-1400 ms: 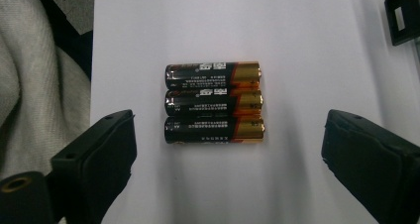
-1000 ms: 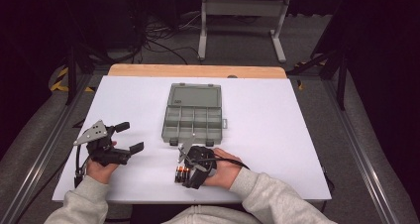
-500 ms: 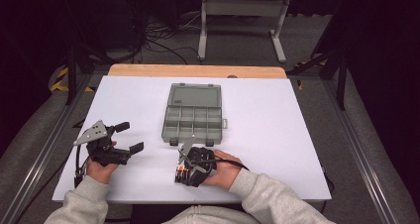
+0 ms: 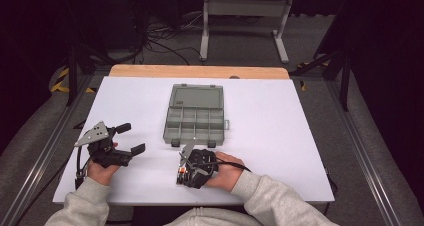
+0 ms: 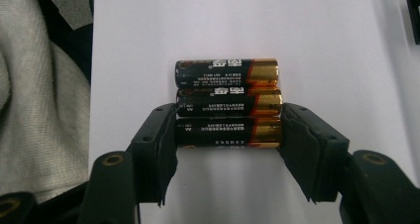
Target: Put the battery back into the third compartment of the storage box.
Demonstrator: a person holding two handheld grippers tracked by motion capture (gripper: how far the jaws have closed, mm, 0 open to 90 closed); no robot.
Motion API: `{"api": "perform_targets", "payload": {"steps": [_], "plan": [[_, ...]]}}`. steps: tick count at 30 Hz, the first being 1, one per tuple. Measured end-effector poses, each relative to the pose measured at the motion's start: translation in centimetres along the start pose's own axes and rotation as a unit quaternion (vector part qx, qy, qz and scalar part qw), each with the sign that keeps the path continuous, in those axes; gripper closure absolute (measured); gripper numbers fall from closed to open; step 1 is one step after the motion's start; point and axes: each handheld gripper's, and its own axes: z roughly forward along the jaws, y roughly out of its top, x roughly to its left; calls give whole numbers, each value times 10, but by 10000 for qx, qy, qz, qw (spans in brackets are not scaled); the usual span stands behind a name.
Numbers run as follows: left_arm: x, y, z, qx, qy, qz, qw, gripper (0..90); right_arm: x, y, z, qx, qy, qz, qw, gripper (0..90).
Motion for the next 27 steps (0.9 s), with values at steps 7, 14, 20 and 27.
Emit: {"api": "perform_targets", "payload": {"steps": [7,14,20,27], "plan": [[0,0,0,0,3,8,10000,12,-3,2,-10,-17,28,29,10000,412],[0,0,0,30,8,9,10000,12,-13,5,-27,-96,-50,-30,9999,412],[0,0,0,40,8,20,10000,12,-22,7,-38,-175,-88,6,9998,412],[0,-1,1,35,41,7,10000,13,-37,10,-53,-318,-174,-51,9993,412]]}}
